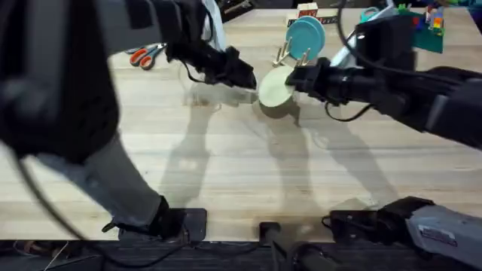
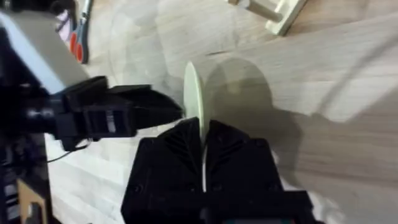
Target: Pick up the plates from the table one by one and place each into a slot on the dish rack.
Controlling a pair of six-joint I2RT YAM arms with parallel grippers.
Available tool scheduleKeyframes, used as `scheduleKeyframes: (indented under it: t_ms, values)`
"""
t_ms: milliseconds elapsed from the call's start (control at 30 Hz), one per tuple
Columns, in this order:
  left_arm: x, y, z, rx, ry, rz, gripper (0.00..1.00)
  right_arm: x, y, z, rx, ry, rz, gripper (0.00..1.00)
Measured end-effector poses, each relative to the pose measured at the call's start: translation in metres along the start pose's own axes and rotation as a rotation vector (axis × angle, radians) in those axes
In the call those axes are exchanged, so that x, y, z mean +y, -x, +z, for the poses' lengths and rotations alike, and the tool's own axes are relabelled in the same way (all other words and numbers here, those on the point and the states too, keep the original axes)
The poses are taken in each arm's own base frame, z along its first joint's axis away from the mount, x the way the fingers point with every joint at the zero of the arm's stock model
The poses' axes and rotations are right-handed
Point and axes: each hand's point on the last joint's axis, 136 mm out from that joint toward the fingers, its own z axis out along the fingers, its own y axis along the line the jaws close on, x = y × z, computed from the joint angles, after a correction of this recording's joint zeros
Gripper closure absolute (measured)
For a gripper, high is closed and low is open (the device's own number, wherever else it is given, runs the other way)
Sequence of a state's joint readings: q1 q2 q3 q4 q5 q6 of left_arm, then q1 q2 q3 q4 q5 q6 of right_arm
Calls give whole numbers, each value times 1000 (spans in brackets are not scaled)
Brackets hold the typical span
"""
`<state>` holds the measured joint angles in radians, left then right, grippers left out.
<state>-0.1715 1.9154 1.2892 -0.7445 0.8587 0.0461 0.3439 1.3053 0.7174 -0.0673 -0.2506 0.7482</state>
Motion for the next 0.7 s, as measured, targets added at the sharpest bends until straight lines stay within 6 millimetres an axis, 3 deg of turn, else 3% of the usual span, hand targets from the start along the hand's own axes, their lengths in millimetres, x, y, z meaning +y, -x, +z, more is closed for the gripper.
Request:
scheduleKeyframes:
  t_ms: [167, 333, 533, 700]
  values:
    - [-31, 6, -43, -85, 108, 125, 963, 5, -5, -34, 0, -20, -89, 970]
    - [-58, -2, -80, -144, 196, 223, 962, 14, -5, -64, 47, -67, -209, 970]
    - [-80, -20, -122, -208, 335, 301, 962, 44, 18, -103, 34, -86, -411, 971]
    - [-99, -31, -157, -296, 464, 395, 963, 56, 36, -134, 12, -128, -555, 971]
